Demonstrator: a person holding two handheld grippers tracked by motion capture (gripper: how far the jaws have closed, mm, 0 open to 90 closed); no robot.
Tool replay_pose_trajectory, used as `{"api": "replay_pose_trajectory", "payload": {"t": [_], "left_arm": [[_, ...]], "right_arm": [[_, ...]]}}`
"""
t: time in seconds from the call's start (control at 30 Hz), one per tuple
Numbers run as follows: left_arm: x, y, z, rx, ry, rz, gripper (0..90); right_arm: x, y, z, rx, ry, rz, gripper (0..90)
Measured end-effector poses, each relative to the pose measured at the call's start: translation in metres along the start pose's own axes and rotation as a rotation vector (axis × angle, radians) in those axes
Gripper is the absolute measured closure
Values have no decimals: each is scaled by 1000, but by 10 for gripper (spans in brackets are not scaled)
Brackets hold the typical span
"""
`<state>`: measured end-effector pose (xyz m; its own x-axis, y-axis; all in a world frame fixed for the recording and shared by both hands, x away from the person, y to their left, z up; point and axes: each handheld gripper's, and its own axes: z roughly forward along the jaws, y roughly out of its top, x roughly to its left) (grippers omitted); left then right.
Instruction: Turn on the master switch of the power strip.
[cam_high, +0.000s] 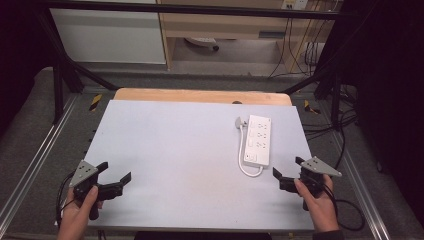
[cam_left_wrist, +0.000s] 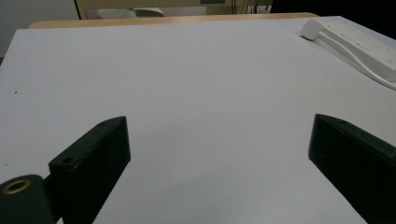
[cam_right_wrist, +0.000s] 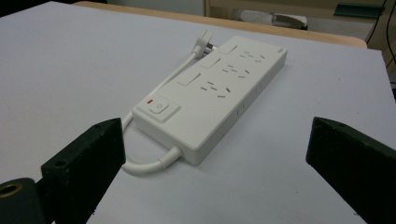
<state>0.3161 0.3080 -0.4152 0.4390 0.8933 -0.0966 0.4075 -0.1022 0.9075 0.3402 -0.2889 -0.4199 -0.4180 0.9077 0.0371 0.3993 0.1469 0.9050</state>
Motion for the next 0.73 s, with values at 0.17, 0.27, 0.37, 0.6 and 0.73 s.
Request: {"api": "replay_pose_trajectory", "payload": {"t": [0.17, 0.27, 0.37, 0.6, 0.73], "left_arm": [[0, 0, 0, 0, 0, 1, 57], [0, 0, 0, 1, 1, 1, 57], [0, 0, 0, 3, 0, 4, 57], [0, 0, 0, 4, 0, 6, 57], [-1, 0, 1, 4, 0, 7, 57]], "right_arm": [[-1, -8, 7, 35, -3, -9, 51], [-2, -12, 10, 51, -2, -10, 51], [-2, -15, 13, 60, 6, -2, 51], [-1, -21, 28, 137, -1, -14, 50], [-4, -24, 38, 200, -42, -25, 47]]}}
